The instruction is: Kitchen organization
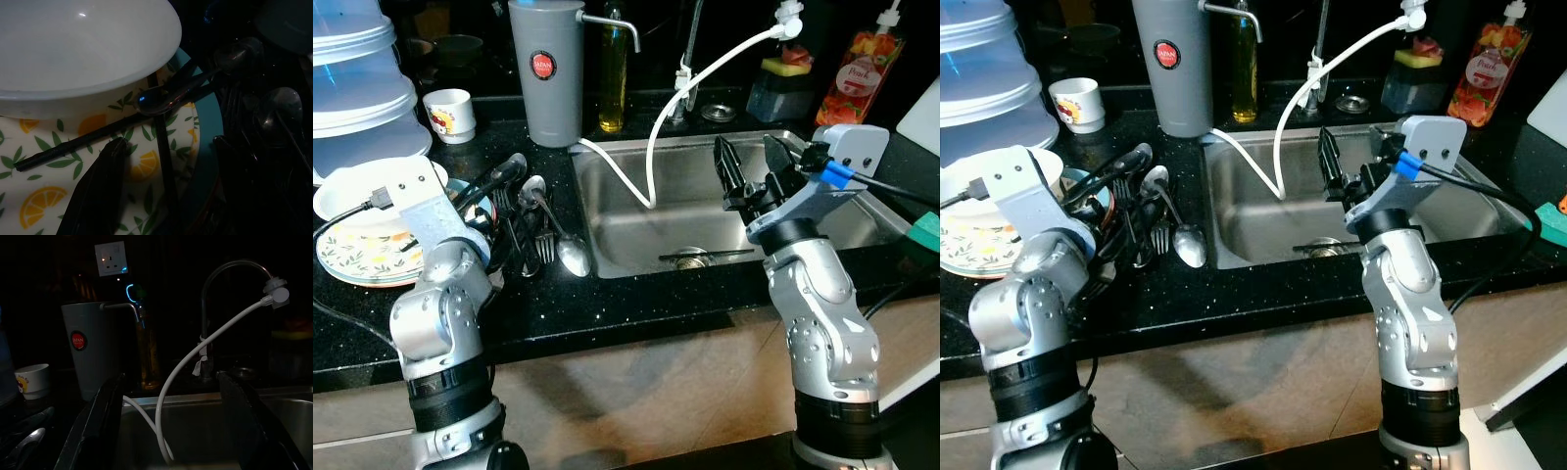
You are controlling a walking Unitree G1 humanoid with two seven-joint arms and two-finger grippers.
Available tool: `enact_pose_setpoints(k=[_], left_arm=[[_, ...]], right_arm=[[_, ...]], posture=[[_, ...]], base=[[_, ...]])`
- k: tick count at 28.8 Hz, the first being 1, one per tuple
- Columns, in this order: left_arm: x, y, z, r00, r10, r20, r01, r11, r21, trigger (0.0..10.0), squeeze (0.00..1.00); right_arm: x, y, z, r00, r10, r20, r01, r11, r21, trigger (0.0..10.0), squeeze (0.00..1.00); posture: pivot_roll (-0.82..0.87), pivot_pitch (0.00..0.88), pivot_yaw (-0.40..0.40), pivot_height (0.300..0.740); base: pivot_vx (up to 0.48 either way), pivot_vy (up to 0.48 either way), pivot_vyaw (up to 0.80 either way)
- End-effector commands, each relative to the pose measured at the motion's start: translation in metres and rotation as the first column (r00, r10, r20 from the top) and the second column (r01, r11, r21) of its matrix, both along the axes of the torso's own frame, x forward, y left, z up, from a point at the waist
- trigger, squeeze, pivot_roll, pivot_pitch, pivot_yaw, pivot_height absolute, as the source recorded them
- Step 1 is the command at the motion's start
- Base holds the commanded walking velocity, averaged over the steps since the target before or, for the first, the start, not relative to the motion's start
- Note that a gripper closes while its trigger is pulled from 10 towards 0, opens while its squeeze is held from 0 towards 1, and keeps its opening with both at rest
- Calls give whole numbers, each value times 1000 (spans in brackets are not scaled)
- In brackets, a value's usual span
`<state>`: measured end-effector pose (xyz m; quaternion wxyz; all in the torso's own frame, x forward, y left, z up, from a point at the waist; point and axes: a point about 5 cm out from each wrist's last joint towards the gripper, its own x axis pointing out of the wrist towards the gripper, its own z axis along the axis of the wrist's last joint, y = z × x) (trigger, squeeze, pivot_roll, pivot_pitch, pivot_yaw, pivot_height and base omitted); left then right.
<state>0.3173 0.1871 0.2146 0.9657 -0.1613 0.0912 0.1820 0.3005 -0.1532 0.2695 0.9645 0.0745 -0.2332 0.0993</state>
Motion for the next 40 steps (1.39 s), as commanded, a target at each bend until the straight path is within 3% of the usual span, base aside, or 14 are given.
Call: enact_pose_setpoints(k=[1,2,3,4,5,14,18,19,20,21,24,31,37,40], left_arm=[[-1,-2,-20,994,5,-108,-6,1000,-12,10000,0],[-1,-1,-22,993,10,-119,-11,1000,-12,10000,0],[-1,0,-24,991,21,-133,-24,1000,-21,2863,0],[-2,0,-26,990,27,-139,-31,999,-28,2863,0],[-2,1,-27,989,34,-147,-40,999,-37,0,0],[2,8,-26,984,80,-160,-82,997,-6,0,0],[4,8,-14,991,93,-92,-84,992,95,0,0],[5,7,-3,995,93,-31,-87,983,160,7020,0],[5,7,-3,995,93,-31,-87,983,160,7020,0],[6,0,19,993,72,98,-95,963,253,10000,0],[6,-2,24,990,66,126,-98,958,270,10000,0],[2,-14,58,939,7,343,-175,871,459,10000,0],[25,-53,54,920,-279,276,144,895,423,10000,0],[35,-78,49,872,-429,236,311,858,409,10000,0]], right_arm=[[0,0,2,1000,0,10,0,1000,0,10000,0],[0,0,2,1000,0,10,0,1000,0,10000,0],[0,-1,2,1000,-2,10,2,1000,1,10000,0],[-1,-1,2,1000,-3,10,3,1000,1,10000,0],[-1,-1,2,1000,-4,9,4,1000,2,10000,0],[0,-1,2,1000,-10,6,10,1000,8,10000,0],[-1,-2,2,1000,-15,6,14,1000,10,10000,0],[-1,-3,2,1000,-16,6,16,1000,10,10000,0],[-1,-3,2,1000,-16,6,16,1000,10,10000,0],[-1,-3,2,1000,-17,6,17,1000,12,10000,0],[-1,-3,2,1000,-17,6,17,1000,12,10000,0],[-1,-3,3,1000,-17,10,16,1000,15,10000,0],[0,-5,5,999,-30,14,30,999,24,10000,0],[0,-7,6,999,-38,18,37,999,30,10000,0]], posture=[[21,0,-20,740],[21,0,-20,740],[21,0,-20,740],[21,0,-20,740],[21,0,-20,740],[12,0,-9,740],[12,0,-9,740],[12,0,-9,740],[12,0,-9,740],[12,0,-9,740],[12,0,-9,740],[4,0,-9,740],[-23,0,-6,740],[-28,0,-4,740]], base=[[0,0,0],[0,0,0],[0,0,0],[0,0,0],[0,0,0],[0,0,0],[0,0,0],[0,0,0],[0,0,0],[0,0,0],[0,0,0],[0,0,0],[0,0,0],[0,0,0]])
